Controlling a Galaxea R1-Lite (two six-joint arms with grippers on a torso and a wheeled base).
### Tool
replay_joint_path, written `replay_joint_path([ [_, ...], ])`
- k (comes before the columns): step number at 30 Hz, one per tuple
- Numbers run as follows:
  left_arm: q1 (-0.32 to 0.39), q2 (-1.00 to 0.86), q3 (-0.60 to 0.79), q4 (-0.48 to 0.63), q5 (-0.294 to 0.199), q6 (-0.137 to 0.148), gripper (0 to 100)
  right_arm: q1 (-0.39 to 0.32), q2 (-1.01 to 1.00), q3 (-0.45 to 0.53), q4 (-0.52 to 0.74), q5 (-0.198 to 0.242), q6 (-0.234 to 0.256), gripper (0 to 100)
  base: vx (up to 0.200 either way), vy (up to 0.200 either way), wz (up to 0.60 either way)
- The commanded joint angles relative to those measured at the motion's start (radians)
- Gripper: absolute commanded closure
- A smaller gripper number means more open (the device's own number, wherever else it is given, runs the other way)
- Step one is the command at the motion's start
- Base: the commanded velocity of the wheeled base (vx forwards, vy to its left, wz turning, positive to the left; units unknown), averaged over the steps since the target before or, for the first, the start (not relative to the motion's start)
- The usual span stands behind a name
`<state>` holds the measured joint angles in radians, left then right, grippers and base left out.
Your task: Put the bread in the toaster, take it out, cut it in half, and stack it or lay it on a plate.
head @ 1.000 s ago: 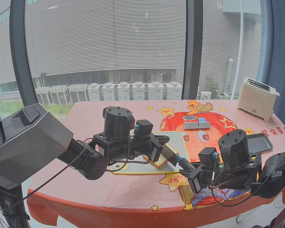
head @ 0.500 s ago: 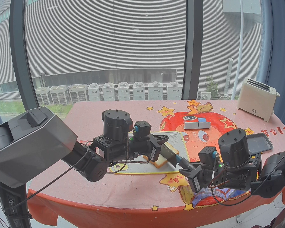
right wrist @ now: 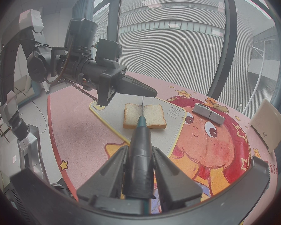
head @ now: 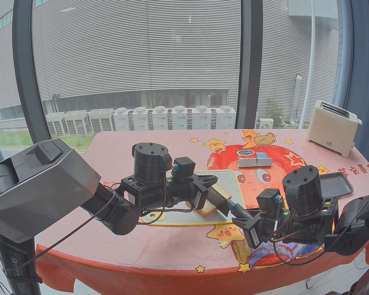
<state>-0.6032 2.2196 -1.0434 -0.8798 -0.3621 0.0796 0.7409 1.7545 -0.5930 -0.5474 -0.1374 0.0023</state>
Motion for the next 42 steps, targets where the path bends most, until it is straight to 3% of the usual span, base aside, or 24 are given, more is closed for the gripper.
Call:
replay_joint_path([
  [1, 0.0, 0.022, -0.003, 0.001, 0.0, 0.003, 100, 0.0, -0.001, -0.002, -0.002, -0.001, -0.001, 100, 0.0, 0.0, 0.0],
  [42, -0.001, 0.034, -0.009, -0.019, 0.0, -0.003, 100, -0.001, 0.014, 0.004, 0.007, -0.001, -0.001, 100, 0.0, 0.0, 0.0],
])
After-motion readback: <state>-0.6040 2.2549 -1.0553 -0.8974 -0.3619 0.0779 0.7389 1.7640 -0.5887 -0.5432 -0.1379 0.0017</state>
